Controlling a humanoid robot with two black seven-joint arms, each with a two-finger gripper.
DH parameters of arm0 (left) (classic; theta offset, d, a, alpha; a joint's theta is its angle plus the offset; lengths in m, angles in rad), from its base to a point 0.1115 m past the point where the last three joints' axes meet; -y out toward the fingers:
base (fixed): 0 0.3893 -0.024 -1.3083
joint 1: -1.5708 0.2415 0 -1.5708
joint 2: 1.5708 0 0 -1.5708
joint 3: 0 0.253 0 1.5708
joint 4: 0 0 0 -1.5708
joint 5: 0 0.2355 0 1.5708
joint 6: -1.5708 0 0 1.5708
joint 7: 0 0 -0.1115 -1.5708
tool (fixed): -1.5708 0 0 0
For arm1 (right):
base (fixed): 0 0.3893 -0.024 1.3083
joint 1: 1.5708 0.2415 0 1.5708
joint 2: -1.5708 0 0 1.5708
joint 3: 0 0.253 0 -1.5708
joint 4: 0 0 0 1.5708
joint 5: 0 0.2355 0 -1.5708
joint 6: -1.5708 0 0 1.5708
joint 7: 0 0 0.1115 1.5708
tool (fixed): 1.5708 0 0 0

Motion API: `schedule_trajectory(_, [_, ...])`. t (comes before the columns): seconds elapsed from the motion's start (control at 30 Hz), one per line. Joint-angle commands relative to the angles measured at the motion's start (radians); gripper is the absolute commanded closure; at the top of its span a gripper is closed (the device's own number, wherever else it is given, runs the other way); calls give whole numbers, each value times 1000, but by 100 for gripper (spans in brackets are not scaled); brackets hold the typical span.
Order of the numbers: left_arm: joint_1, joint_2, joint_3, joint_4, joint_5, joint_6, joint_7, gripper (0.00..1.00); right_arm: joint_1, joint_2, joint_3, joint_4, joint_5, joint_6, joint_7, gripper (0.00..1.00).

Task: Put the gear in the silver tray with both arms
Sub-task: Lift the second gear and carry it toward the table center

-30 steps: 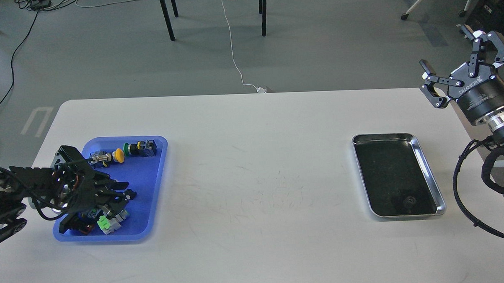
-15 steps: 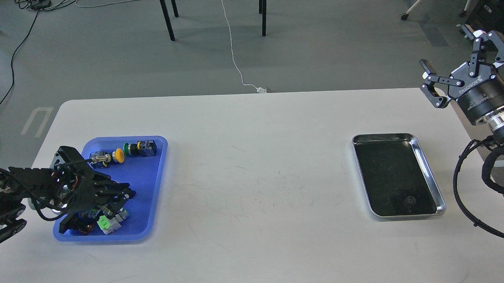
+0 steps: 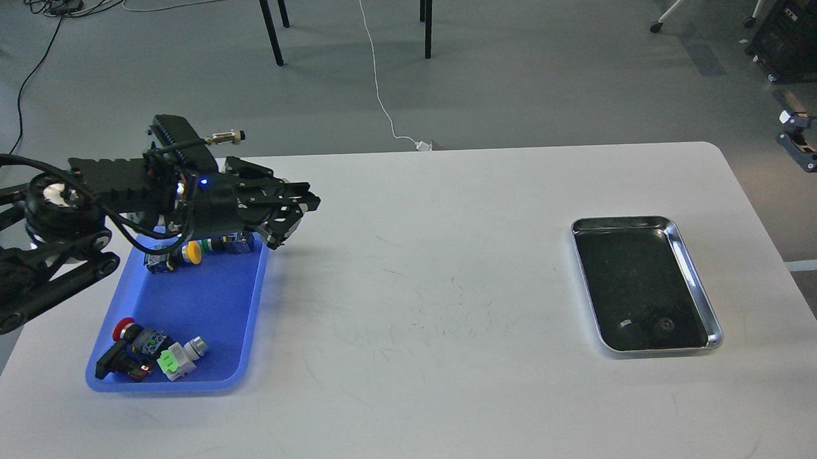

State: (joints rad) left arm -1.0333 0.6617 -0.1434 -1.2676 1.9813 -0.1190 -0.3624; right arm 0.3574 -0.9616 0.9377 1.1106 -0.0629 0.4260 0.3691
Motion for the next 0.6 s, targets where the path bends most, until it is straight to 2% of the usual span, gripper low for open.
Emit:
schedule_trajectory(0.0, [-2, -144, 8, 10, 10, -1, 56, 85, -63, -35, 0, -9, 0, -4, 11, 4])
schedule_trajectory(0.1, [-2, -301, 24, 54, 25, -28, 66, 85, -103, -66, 0, 6, 2, 0, 59, 4])
schedule_trajectory(0.13, [-4, -339, 39, 77, 34, -36, 68, 85, -106, -69, 0, 11, 2, 0, 62, 4])
schedule_trajectory(0.33, [4, -507, 125, 171, 90, -41, 71, 85, -109, -68, -14, 28, 0, -6, 62, 4])
schedule_trajectory(0.57, [32, -611, 174, 255, 112, -41, 94, 84, -123, -65, -16, 29, 2, -6, 62, 4])
